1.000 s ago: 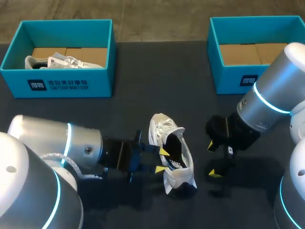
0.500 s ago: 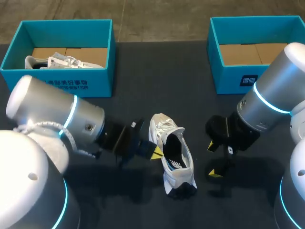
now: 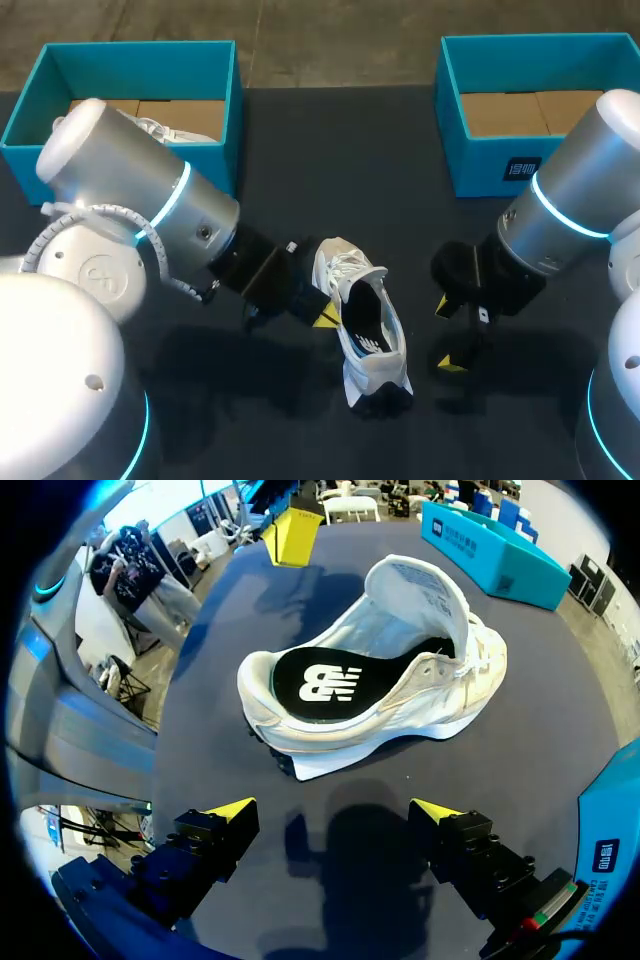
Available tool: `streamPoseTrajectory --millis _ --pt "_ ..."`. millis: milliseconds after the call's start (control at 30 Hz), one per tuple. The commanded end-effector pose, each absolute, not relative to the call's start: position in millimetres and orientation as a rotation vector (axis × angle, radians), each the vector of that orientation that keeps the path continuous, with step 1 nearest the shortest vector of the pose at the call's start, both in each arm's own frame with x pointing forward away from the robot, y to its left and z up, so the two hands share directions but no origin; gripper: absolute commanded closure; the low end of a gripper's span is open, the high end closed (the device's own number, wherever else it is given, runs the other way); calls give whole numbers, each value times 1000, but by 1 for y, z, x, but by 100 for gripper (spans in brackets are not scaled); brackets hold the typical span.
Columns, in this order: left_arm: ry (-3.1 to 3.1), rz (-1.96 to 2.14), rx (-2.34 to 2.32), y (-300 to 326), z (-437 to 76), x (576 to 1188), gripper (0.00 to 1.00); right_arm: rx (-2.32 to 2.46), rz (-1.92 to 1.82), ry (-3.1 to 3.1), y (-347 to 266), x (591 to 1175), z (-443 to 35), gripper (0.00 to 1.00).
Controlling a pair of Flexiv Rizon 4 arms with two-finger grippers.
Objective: Take the shoe out of the shoebox, open the shoe tongue, remove and reinsert the insole, then place the shoe into the shoebox
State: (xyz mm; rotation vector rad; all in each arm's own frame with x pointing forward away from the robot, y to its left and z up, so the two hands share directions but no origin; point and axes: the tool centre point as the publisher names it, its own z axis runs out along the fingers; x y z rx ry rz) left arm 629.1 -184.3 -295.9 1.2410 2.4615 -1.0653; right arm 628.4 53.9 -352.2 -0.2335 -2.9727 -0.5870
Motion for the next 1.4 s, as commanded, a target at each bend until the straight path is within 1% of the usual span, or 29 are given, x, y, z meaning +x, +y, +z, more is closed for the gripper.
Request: streamPoseTrajectory --millis 33,200,333,767,867,1300,1400 --pt "2486 -978 1416 -186 -294 628 100 -252 -587 -2979 37 627 -348 0" --pt "2502 -801 1627 -179 -295 623 100 -286 -551 -3013 7 626 -339 0" --pt "2550 -707 1745 -178 -301 622 100 -277 -601 -3013 -13 626 -335 0" --pt "2585 -496 2025 -196 -309 620 100 -282 -504 -3023 -58 633 -322 0" --pt "2583 -345 2131 -200 -307 623 100 -244 -497 -3020 -64 634 -319 0" --pt "2587 -351 2158 -203 -311 624 100 -244 -497 -3020 -64 634 -319 0" --pt "2556 -364 2248 -204 -312 625 100 -262 -485 -3000 -79 636 -316 0"
